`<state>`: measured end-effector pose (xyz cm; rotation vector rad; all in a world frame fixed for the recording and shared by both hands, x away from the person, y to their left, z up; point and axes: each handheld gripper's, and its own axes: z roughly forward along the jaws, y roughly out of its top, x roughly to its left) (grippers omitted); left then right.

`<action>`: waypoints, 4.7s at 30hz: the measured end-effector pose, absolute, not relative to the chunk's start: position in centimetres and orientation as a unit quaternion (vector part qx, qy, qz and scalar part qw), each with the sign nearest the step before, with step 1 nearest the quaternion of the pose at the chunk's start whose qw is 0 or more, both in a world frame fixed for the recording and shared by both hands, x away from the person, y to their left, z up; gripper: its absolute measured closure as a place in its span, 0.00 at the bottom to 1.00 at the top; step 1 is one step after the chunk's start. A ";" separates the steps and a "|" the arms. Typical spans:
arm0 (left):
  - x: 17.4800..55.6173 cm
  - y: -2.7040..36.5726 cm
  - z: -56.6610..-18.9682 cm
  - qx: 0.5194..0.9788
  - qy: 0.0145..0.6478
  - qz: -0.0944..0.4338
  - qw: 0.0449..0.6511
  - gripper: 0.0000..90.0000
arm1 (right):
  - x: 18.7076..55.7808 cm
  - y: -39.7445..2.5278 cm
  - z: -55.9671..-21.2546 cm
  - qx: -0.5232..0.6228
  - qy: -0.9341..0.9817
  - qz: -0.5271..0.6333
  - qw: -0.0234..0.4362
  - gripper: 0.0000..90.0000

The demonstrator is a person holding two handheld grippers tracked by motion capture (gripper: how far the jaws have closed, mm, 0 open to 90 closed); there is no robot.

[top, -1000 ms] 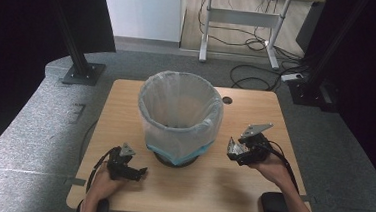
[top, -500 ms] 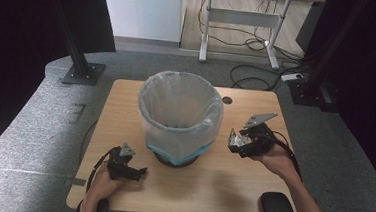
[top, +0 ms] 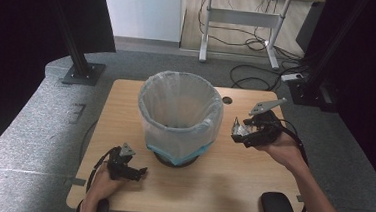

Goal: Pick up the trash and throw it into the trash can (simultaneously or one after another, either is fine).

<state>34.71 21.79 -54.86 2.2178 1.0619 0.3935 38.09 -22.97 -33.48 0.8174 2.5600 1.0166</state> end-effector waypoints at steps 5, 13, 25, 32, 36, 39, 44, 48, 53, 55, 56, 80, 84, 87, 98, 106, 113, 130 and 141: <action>34.7 21.8 -54.9 0.844 0.404 0.150 0.320 0.00 | 38.0 -22.7 -32.5 0.280 0.883 0.354 0.132 0.28; 34.7 21.8 -54.9 0.844 0.404 0.150 0.320 0.00 | 38.1 -22.2 -30.4 0.278 0.881 0.361 0.127 0.28; 34.7 21.8 -54.9 0.844 0.404 0.149 0.320 0.00 | 38.4 -21.3 -27.7 0.270 0.883 0.361 0.126 0.28; 34.7 21.8 -54.9 0.844 0.404 0.149 0.320 0.00 | 38.8 -20.5 -26.1 0.269 0.883 0.363 0.125 0.28; 34.7 21.8 -54.9 0.844 0.404 0.150 0.320 0.00 | 39.1 -19.8 -25.1 0.267 0.883 0.365 0.124 0.28; 34.7 21.8 -54.9 0.844 0.404 0.150 0.320 0.00 | 39.4 -19.3 -24.6 0.263 0.883 0.369 0.123 0.28; 34.7 21.8 -54.9 0.844 0.404 0.150 0.320 0.00 | 40.2 -17.7 -23.7 0.252 0.885 0.368 0.130 0.28; 34.7 21.8 -54.9 0.844 0.404 0.150 0.320 0.00 | 40.5 -16.9 -23.3 0.247 0.886 0.371 0.129 0.28; 34.7 21.8 -54.9 0.844 0.404 0.150 0.320 0.00 | 41.1 -15.3 -22.7 0.239 0.889 0.368 0.133 0.28; 34.7 21.8 -54.9 0.844 0.404 0.150 0.320 0.00 | 41.5 -14.5 -22.5 0.237 0.890 0.365 0.135 0.28; 34.7 21.8 -54.9 0.844 0.404 0.150 0.320 0.00 | 41.6 -14.1 -22.5 0.235 0.891 0.364 0.135 0.28; 34.7 21.8 -54.9 0.844 0.403 0.149 0.320 0.00 | 45.4 -7.0 -25.4 0.221 0.907 0.335 0.130 0.28; 34.7 21.8 -54.9 0.844 0.403 0.149 0.320 0.00 | 45.8 -6.3 -26.2 0.221 0.911 0.327 0.124 0.28; 34.7 21.8 -54.9 0.844 0.403 0.149 0.320 0.00 | 45.9 -5.8 -26.8 0.221 0.915 0.317 0.119 0.27; 34.8 21.8 -54.9 0.845 0.402 0.149 0.320 0.00 | 46.1 -4.7 -28.1 0.198 0.926 0.303 0.109 0.12; 34.7 21.8 -54.9 0.845 0.402 0.149 0.320 0.00 | 45.7 -5.4 -27.3 0.200 0.918 0.321 0.122 0.00; 34.8 21.8 -54.9 0.845 0.402 0.149 0.320 0.00 | 45.3 -6.2 -26.7 0.197 0.914 0.331 0.128 0.00; 34.7 21.8 -54.9 0.845 0.402 0.149 0.320 0.00 | 44.7 -9.3 -26.3 0.207 0.901 0.354 0.141 0.00; 34.8 21.8 -54.9 0.845 0.402 0.149 0.320 0.00 | 44.1 -11.4 -26.2 0.219 0.893 0.363 0.149 0.00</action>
